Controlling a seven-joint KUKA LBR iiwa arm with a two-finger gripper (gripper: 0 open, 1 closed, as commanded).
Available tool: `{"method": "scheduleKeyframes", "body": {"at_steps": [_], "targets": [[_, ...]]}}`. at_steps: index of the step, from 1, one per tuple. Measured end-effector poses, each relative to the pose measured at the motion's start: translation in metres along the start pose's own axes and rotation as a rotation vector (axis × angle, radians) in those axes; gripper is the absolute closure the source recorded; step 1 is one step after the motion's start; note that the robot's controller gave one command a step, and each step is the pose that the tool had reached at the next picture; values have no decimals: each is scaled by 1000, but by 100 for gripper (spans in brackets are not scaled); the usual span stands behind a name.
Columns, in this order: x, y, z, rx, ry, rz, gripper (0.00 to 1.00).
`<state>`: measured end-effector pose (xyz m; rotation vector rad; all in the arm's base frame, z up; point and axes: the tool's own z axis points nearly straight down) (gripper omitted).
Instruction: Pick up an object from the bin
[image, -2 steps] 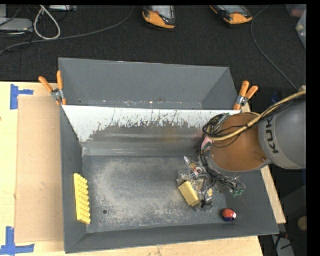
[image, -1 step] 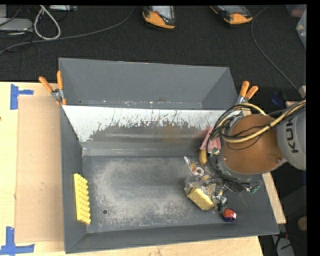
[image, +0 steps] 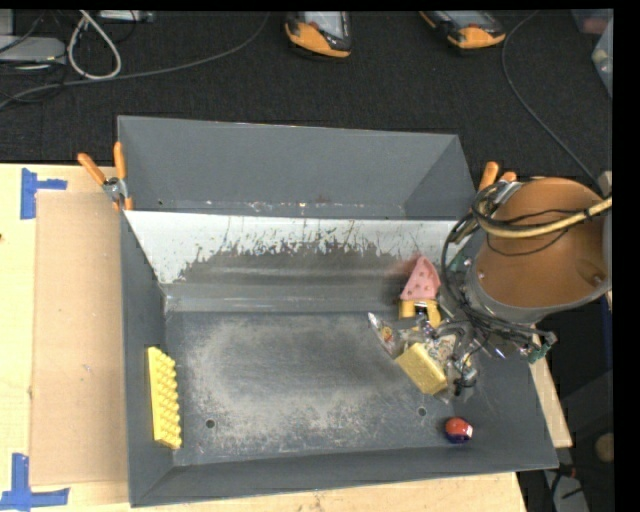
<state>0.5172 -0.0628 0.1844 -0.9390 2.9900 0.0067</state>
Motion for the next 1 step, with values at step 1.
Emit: {"method": "scheduleKeyframes", "body": {"at_steps": [1], "targets": [[0, -4, -25, 3, -1, 54, 100]]}}
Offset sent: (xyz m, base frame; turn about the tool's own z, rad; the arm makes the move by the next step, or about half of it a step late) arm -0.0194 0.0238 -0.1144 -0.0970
